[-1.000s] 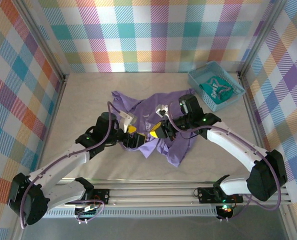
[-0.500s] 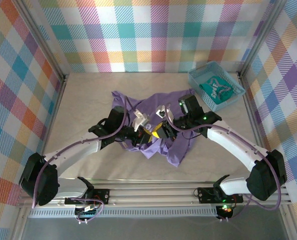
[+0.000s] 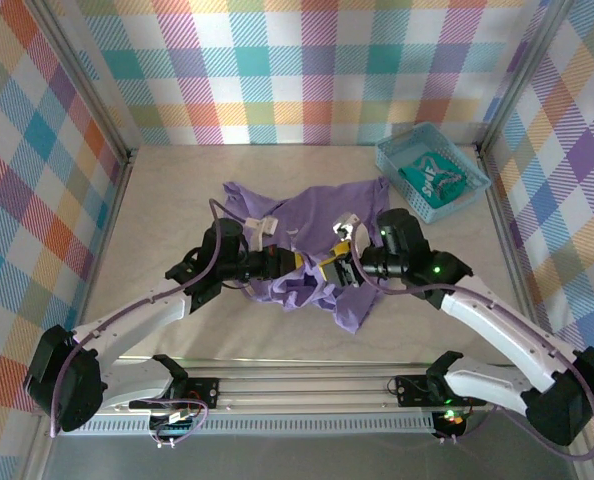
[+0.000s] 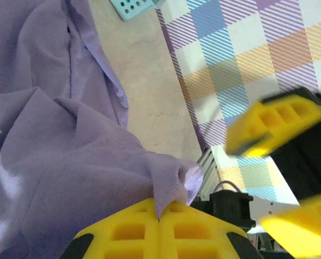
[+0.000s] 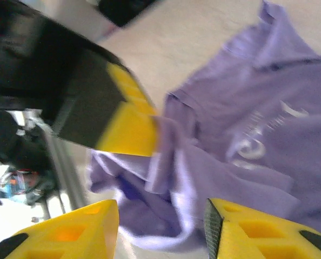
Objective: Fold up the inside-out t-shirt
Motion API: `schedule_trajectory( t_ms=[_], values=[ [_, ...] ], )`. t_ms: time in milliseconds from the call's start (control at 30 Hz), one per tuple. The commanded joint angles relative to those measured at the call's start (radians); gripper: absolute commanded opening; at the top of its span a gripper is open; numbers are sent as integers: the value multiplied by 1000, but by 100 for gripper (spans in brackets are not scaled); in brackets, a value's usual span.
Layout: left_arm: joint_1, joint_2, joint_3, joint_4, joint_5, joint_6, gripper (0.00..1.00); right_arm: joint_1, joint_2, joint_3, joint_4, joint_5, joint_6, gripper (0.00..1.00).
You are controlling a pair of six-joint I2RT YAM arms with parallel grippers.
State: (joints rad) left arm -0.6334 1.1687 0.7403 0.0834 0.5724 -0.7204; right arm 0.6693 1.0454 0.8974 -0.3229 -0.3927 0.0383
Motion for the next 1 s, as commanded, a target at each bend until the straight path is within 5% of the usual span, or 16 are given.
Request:
schedule_trajectory(
  t_ms=[0,133,500,700,900,967],
  values=[
    [-5,-45,-2,56,-27,-96,0,11,12,-54,180,-230,46,46],
    [-3,-55,-2,47,-34,-94,0,30,74,-93,295,-278,127,40],
    [-4,-66,-4,21,-35,-61,0,29,157,-41,243,-50,174,39],
    [-2,-68,-5,9,-32,-47,0,30,176,-15,257,-80,165,37],
    [-3,-69,-7,5,-35,-39,0,30,183,3,256,-97,148,26],
    [-3,-69,-5,2,-37,-36,0,30,186,9,242,-93,138,15]
  ],
)
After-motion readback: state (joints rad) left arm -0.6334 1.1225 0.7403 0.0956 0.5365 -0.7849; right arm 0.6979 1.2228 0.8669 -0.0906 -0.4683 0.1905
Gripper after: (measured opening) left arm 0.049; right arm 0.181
